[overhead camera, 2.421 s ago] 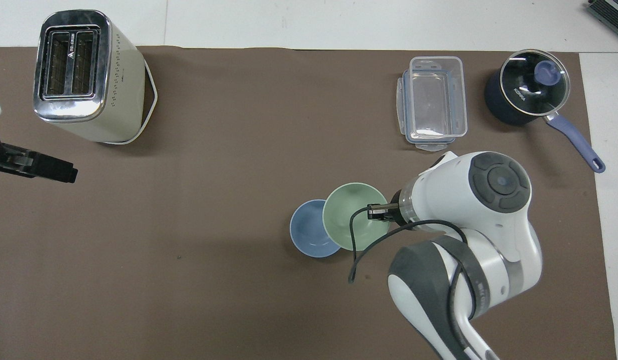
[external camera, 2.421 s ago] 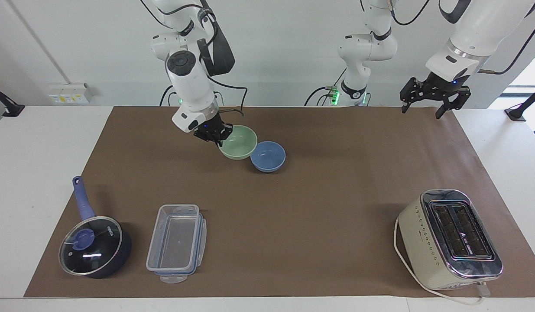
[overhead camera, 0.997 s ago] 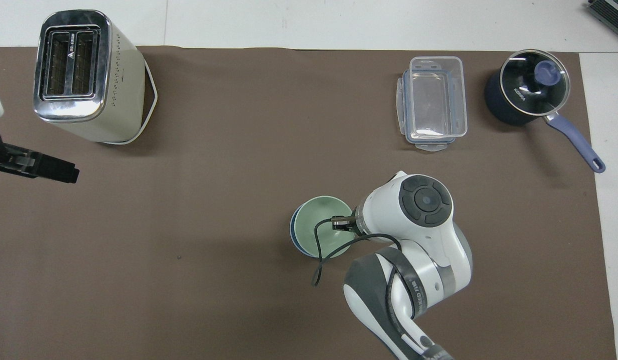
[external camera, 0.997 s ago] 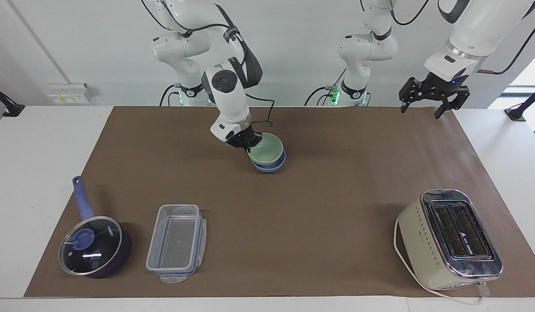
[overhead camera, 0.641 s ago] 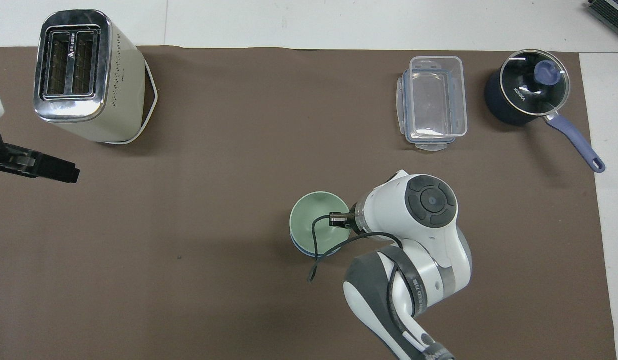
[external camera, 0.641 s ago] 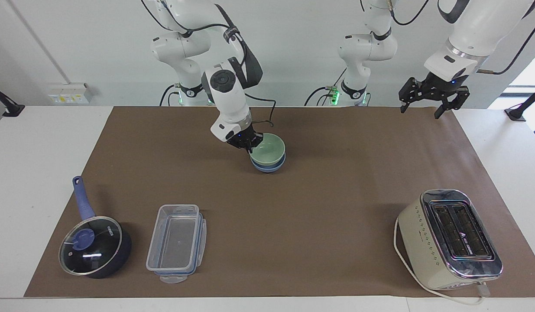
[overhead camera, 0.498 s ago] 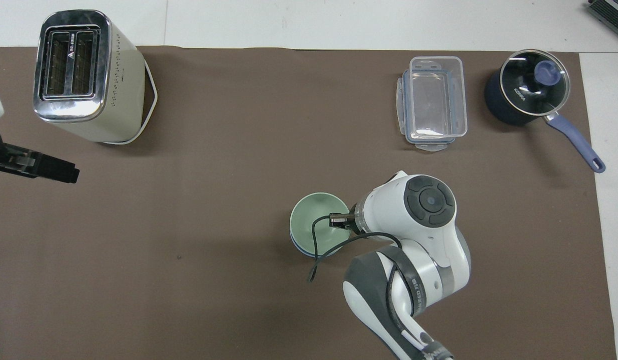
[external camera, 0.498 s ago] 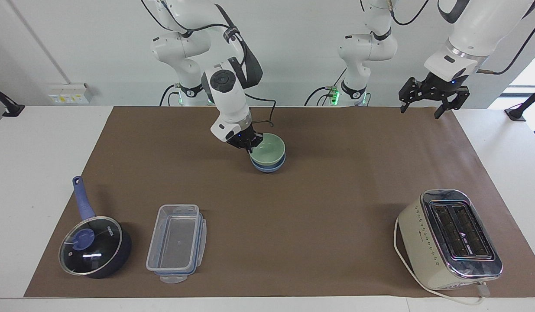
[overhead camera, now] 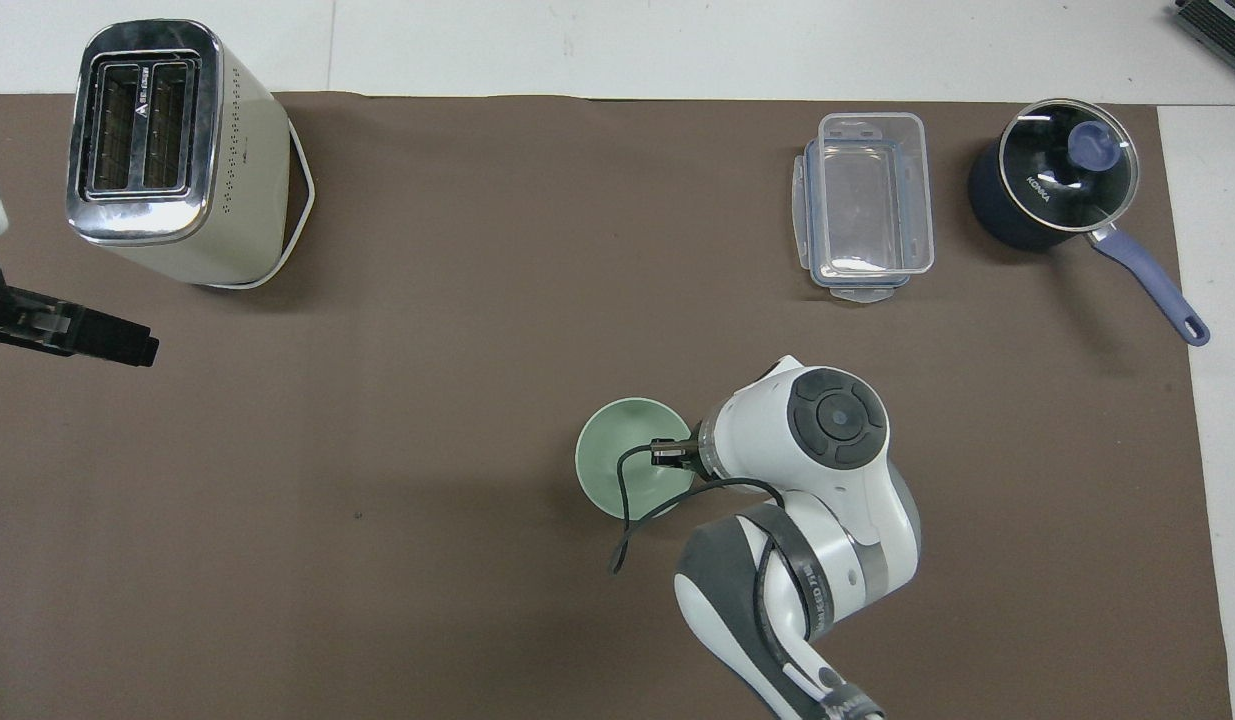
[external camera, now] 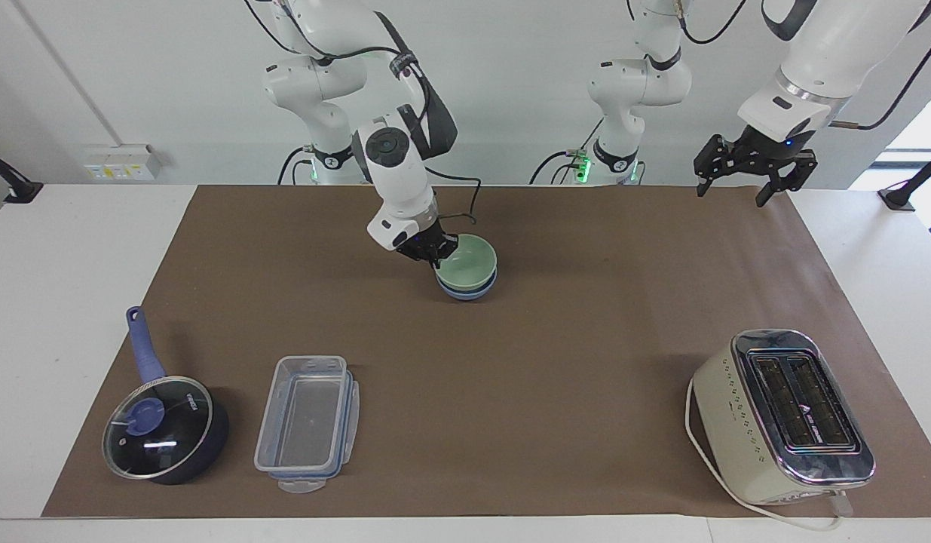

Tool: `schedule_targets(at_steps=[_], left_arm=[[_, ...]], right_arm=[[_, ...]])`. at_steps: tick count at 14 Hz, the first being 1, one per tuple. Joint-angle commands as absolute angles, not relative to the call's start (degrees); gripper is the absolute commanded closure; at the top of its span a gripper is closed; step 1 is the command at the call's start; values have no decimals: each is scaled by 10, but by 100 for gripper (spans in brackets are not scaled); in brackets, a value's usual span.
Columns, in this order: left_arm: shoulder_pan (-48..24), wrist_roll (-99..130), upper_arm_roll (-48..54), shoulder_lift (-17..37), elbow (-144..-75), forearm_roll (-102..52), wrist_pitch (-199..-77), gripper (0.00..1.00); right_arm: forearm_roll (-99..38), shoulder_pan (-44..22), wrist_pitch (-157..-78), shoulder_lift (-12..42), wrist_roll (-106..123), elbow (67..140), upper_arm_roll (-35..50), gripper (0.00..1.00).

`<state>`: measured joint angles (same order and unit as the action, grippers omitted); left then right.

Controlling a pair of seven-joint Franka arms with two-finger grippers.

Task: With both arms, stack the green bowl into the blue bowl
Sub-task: 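Open the right gripper and withdraw it from the stacked bowls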

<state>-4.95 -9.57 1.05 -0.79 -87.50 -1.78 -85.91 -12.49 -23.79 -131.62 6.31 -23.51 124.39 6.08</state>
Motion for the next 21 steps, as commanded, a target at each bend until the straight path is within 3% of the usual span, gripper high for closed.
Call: schedule_targets(at_steps=[1,3,4,7,8,9,10,11,18,21], left_arm=[[-52,-96,11,-20,-890,-12,-864,0],[-52,-96,10,-21,-890,-12,-864,0],[-52,-96,10,-20,-890,-12,-863,0],[-52,-96,11,-20,-890,-12,-864,0],[-52,-97,10,-20,-890,-12,-864,0],[-52,-96,11,-20,-890,-12,-864,0],[-52,-96,11,-21,-890,-12,-864,0],[-53,-96,11,-21,-890,-12,-864,0],[-52,-96,11,-21,-890,-12,-864,0],[-52,-96,11,-20,-890,-12,-864,0]], right_arm=[[-142,-238,-1329,62,-223,1251,61,100],[-142,-237,-1329,62,-221,1252,61,100],[-142,-237,-1330,62,-221,1252,61,94],[-141,-235,-1330,64,-217,1246,60,65],[-140,-234,-1329,71,-216,1238,60,54],[-139,-233,-1327,73,-215,1229,59,37],[-139,-233,-1325,69,-216,1222,57,5],[-138,-232,-1322,63,-216,1217,55,0],[-62,-167,-1265,16,-215,1166,54,0],[-7,-126,-1195,15,-213,1099,54,0]])
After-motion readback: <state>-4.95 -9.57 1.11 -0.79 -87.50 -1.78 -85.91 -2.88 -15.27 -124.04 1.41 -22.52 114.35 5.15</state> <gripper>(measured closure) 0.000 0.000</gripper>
